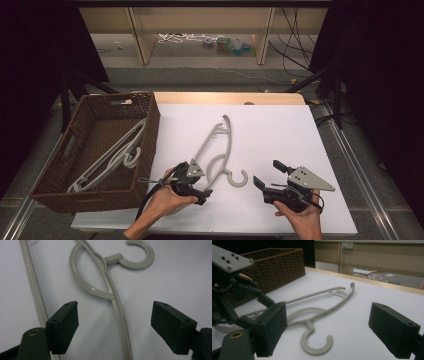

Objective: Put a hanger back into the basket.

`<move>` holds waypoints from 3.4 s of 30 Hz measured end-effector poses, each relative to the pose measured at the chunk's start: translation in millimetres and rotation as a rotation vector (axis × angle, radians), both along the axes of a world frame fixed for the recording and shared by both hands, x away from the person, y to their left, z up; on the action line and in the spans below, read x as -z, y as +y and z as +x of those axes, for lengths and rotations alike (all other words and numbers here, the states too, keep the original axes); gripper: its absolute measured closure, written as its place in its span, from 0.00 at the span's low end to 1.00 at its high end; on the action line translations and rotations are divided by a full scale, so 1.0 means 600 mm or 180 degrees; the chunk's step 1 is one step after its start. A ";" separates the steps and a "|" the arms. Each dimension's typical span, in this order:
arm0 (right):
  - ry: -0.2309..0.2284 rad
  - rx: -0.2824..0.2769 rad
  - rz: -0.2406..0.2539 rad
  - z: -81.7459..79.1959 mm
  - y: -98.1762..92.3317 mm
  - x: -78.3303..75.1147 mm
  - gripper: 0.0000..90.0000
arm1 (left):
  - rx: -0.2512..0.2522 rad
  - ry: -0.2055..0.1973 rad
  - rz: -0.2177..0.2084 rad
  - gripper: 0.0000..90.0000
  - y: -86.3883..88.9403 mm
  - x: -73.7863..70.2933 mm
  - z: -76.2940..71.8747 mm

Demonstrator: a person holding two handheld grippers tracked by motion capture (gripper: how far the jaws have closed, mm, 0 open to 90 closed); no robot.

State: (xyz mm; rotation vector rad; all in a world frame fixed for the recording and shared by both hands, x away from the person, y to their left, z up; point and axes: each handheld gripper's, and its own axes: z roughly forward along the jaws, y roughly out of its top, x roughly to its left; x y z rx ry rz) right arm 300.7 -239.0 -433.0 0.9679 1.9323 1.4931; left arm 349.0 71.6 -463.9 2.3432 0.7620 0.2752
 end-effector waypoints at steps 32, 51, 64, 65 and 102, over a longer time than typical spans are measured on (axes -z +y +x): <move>0.0027 -0.0053 -0.0006 0.002 0.001 0.000 0.18 | 0.0242 0.0445 0.0536 0.65 -0.047 0.009 0.042; 0.0012 -0.0041 -0.0009 0.002 0.003 0.000 0.18 | 0.0381 0.0682 0.0651 0.87 -0.045 0.003 0.072; 0.0031 -0.0055 -0.0003 0.003 0.003 0.001 0.19 | 0.0435 0.0645 0.0667 0.90 -0.046 0.002 0.074; 0.0029 -0.0068 0.0005 0.004 0.002 0.001 0.19 | 0.0463 0.0645 0.0660 0.91 -0.045 0.002 0.075; 0.0140 -0.0052 0.0049 0.006 0.006 0.002 0.18 | -0.0046 0.0381 -0.0604 0.91 0.036 -0.150 0.116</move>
